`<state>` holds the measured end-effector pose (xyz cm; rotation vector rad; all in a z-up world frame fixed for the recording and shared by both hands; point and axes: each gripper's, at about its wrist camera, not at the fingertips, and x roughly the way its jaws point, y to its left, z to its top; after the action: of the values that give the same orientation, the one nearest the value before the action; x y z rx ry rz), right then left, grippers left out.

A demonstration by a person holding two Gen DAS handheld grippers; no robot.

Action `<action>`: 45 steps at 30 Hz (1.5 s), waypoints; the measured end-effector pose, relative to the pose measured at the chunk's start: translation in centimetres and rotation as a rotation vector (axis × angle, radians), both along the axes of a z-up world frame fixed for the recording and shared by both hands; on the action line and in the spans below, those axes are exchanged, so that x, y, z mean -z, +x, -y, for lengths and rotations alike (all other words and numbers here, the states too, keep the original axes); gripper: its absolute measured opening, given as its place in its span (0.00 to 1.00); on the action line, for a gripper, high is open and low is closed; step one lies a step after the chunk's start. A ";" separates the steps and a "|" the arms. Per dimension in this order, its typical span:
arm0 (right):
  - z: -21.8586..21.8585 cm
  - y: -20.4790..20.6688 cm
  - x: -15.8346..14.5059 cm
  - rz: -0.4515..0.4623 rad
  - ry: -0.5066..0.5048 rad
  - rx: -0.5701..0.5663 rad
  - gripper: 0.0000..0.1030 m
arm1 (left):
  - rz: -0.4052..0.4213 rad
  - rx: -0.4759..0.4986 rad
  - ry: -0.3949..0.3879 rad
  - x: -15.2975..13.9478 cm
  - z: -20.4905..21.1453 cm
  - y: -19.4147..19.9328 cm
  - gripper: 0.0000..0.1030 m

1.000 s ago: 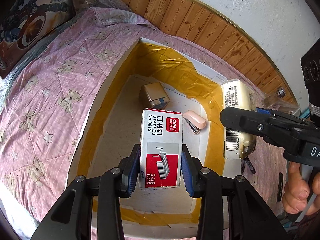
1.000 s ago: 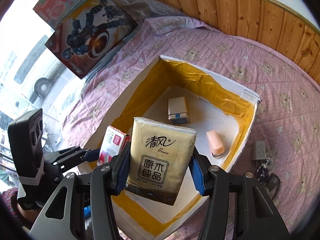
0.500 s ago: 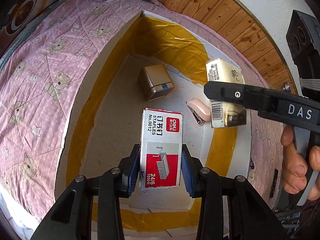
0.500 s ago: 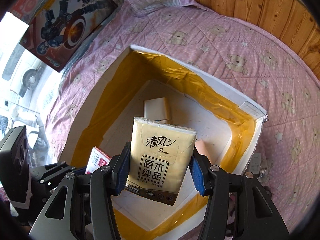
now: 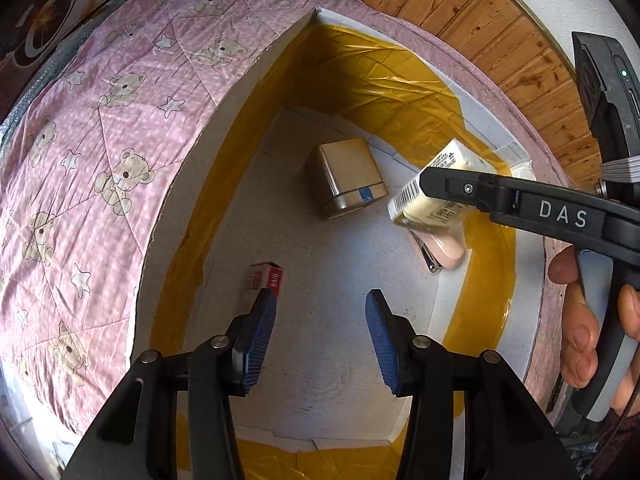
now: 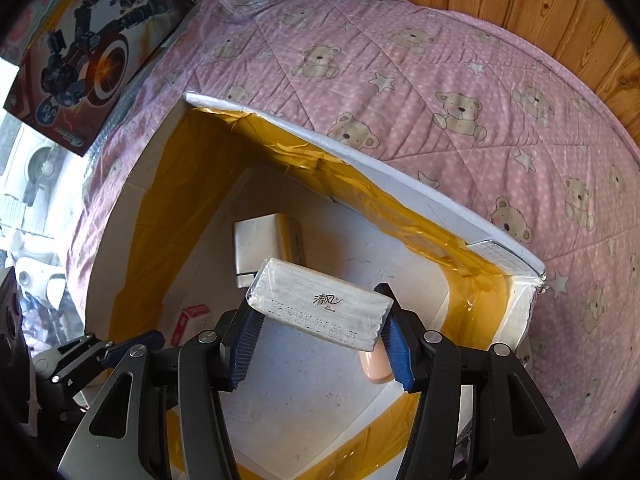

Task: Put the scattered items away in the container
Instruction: 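Open both tools to drop the staples box and tissue pack inside, then withdraw both tools from the box toward the remaining items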

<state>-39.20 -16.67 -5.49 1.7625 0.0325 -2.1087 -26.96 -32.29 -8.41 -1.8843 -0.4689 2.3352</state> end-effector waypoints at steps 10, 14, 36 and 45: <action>-0.2 1.8 -2.9 -0.033 -0.132 0.017 0.61 | -0.024 0.021 -0.027 -1.8 -1.1 3.4 0.52; 0.0 3.1 -3.2 0.029 -0.179 0.009 0.64 | -0.050 0.020 -0.042 -3.1 -1.0 4.6 0.59; 0.4 14.4 -6.6 -0.028 -0.044 -0.169 0.65 | -0.133 0.071 -0.079 -7.3 -2.4 10.6 0.59; -0.6 18.1 -8.1 -0.091 -0.008 -0.200 0.65 | -0.189 0.133 -0.134 -8.9 -4.8 14.1 0.59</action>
<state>-21.15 -16.03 2.57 1.5861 0.2158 -2.0395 -12.81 -27.46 0.45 -1.6656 -0.1662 2.4768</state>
